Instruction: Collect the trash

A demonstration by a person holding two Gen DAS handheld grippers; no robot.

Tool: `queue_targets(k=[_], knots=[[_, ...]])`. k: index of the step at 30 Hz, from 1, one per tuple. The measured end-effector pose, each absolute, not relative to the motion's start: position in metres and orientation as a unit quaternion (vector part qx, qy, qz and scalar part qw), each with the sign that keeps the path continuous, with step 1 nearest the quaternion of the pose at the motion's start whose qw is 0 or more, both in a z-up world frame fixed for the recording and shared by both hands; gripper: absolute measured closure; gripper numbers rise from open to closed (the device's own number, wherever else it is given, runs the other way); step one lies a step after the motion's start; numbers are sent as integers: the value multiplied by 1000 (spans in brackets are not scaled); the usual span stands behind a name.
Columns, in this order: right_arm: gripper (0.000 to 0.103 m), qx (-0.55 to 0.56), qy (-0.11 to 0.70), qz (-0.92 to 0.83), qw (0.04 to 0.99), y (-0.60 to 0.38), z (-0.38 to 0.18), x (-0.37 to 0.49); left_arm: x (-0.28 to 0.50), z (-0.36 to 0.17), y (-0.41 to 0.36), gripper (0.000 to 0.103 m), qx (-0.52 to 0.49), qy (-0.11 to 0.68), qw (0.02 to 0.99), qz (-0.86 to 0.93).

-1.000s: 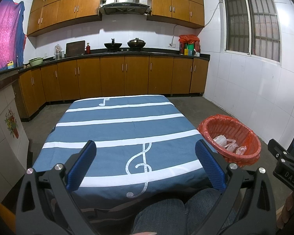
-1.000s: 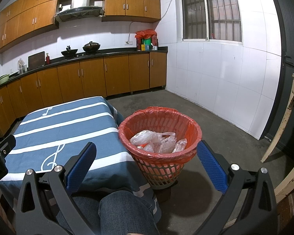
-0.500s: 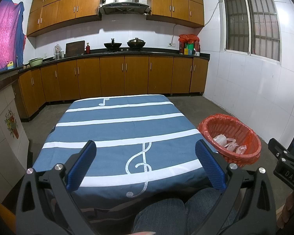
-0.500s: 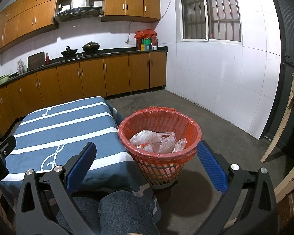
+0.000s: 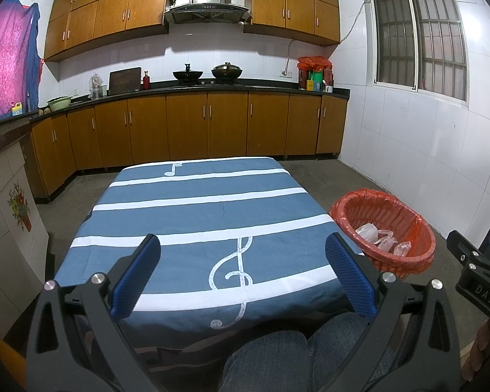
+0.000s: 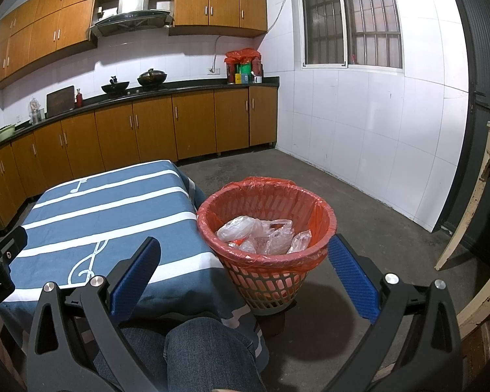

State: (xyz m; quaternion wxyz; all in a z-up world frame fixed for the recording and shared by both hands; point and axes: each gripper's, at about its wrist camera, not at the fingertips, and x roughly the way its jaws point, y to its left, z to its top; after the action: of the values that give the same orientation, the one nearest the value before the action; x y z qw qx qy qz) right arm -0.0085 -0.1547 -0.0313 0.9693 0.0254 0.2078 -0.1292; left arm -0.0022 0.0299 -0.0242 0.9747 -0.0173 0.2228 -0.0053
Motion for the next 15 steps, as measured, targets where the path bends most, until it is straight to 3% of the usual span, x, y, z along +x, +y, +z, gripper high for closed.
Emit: queue_targets(k=[15], knots=[[2,27,210,-129,969,-152,-35,-11,-1,-28,32,4,-17,226,974,-5]])
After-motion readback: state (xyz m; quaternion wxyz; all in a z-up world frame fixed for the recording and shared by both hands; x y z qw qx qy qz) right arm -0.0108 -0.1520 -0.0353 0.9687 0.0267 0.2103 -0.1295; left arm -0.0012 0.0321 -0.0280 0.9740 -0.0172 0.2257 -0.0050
